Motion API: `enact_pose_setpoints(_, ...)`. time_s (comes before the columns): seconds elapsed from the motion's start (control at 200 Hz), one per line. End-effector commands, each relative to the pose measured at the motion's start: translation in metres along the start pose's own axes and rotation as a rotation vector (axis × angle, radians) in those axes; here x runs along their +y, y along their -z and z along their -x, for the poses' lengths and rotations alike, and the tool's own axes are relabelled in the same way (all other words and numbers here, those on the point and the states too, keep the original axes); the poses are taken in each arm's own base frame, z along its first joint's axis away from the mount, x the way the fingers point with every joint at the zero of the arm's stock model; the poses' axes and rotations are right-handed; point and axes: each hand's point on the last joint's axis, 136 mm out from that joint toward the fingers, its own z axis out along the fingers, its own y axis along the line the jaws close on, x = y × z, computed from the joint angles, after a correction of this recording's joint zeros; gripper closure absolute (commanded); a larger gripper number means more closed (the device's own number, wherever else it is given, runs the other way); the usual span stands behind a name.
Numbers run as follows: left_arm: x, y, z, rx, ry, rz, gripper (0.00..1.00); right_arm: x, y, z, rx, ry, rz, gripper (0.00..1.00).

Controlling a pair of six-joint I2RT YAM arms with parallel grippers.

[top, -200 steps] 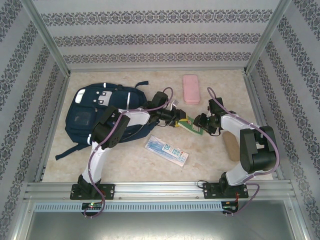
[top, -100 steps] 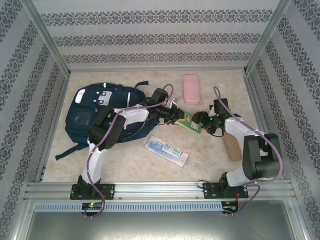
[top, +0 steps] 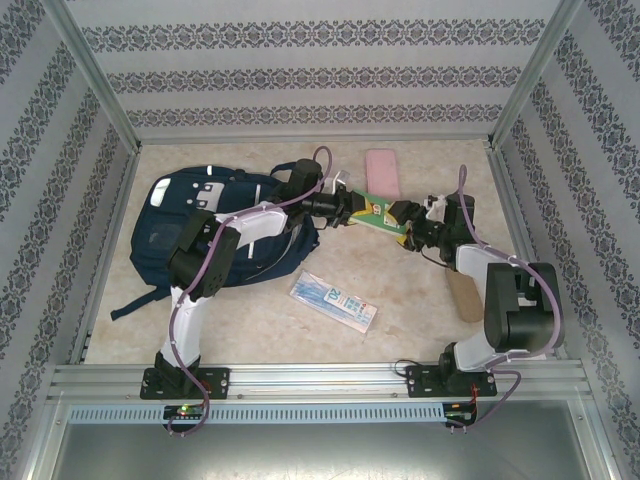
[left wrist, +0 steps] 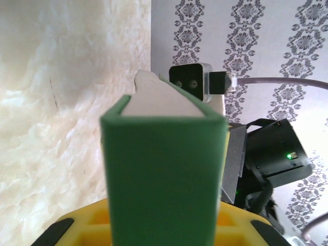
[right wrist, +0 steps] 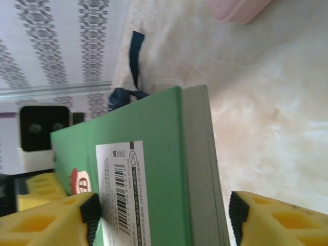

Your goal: Pack books, pencil case, and school supplies into a backpack

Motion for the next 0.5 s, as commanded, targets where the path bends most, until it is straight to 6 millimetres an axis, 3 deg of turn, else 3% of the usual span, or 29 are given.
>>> enact_pose_setpoints(0.0,-0.053,0.009,-0.007,0.016,-0.127,-0.121,1.0,0.015,-0.002,-0.002,0.039,-0.03,0.107,0.44)
enact_pose_setpoints(0.13,-0.047,0.011,-0.007,0.017,-0.126,-0.094,0.99,0.01,0.001,0.002,0.024,-0.038,0.105,0.79)
enact_pose_setpoints(0.205,-0.037,0.014,-0.008,0.024,-0.135,-0.035,0.73,0.009,0.001,0.003,0.021,-0.035,0.103,0.96)
enact_pose_setpoints(0.295,-0.018,0.027,-0.007,0.008,-0.157,0.11,0.6,0.009,0.002,0.004,0.016,-0.025,0.099,1.0)
enact_pose_setpoints(0.5,0.023,0.087,0.007,-0.052,-0.267,0.56,0.56,0.007,0.0,0.006,0.011,-0.01,0.084,1.0)
